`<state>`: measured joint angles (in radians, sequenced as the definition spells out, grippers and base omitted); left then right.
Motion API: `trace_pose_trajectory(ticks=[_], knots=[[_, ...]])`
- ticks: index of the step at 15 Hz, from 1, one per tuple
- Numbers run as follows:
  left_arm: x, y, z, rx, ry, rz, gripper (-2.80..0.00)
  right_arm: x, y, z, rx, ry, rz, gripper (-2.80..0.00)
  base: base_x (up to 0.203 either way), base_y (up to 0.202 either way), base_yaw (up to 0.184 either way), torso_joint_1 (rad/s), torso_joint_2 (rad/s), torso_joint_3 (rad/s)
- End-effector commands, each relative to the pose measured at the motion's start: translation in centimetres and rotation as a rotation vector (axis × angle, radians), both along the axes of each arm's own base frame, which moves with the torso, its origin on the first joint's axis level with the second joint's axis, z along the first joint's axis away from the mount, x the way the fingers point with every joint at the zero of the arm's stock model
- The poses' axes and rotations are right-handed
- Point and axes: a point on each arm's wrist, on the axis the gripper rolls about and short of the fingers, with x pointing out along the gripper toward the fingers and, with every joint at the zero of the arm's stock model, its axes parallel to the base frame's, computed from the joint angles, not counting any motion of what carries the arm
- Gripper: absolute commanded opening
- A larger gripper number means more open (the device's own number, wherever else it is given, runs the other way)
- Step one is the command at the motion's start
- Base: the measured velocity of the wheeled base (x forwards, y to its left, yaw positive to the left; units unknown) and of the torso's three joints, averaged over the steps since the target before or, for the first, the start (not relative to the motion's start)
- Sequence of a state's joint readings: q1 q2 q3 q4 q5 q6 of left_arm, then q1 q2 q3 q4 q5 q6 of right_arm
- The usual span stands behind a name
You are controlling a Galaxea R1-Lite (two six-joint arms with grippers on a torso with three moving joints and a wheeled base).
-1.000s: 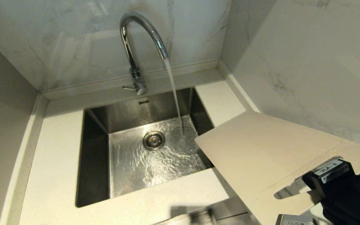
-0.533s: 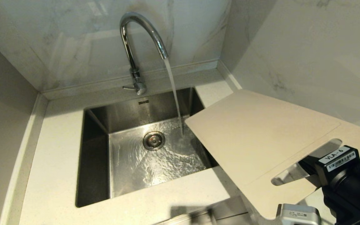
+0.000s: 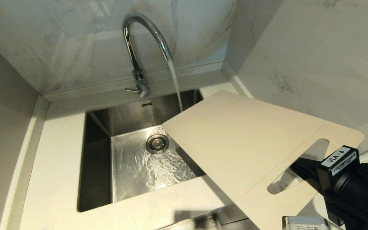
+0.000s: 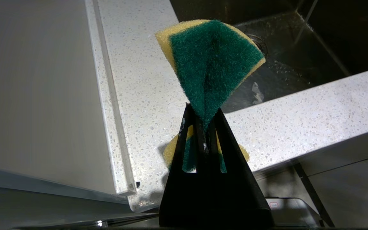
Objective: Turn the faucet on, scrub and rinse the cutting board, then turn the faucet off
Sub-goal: Pick up the cutting board
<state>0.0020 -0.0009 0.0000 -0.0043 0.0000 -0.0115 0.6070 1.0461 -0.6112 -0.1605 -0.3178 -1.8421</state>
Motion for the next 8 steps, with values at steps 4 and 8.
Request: trace_pose_trajectory(ticks=[4, 8], knots=[[0.0, 0.0, 0.0, -0.001, 0.002, 0.001, -2.80, 1.7, 1.9, -0.6, 0.008, 0.090, 0.286, -2.80, 0.000, 0.000, 0.000, 0.000, 0.00, 0.000], [0.0, 0.0, 0.0, -0.001, 0.002, 0.000, -2.80, 4.3, 4.1, 0.4, -0.072, 0.063, 0.476, -2.80, 0.000, 0.000, 0.000, 0.000, 0.00, 0.000]])
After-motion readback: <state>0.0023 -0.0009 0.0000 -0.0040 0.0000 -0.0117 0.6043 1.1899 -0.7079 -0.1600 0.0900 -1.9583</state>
